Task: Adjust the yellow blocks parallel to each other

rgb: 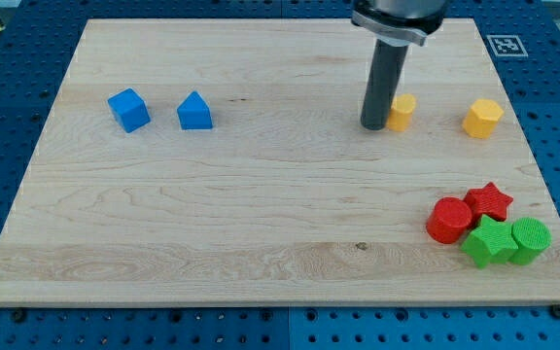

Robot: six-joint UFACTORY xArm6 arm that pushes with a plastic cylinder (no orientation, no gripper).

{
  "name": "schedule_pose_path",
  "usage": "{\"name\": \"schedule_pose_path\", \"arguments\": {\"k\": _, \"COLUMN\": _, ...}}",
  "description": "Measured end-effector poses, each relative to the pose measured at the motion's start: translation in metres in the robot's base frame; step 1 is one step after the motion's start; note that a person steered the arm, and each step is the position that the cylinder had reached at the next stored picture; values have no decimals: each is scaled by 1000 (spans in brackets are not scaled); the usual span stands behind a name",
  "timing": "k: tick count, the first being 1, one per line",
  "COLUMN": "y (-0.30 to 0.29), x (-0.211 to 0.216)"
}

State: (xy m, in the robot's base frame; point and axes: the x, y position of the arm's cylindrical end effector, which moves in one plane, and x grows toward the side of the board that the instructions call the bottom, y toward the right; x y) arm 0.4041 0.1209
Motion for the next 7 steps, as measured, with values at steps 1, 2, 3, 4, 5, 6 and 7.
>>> {"name": "schedule_pose_path", "arguments": {"k": 1, "y": 8, "x": 0}}
{"name": "schedule_pose_path", "arguments": {"k": 2, "y": -31, "x": -10}}
{"name": "schedule_pose_path", "arguments": {"k": 3, "y": -42, "x": -43}}
{"name": "schedule_pose_path", "arguments": {"k": 4, "y": -14, "x": -45}}
{"name": "schedule_pose_path", "arguments": {"k": 5, "y": 7, "x": -44}}
{"name": "schedule_pose_path", "arguments": {"k": 6, "y": 22, "x": -40}}
{"name": "schedule_pose_path", "arguments": {"k": 7, "y": 24, "x": -30}}
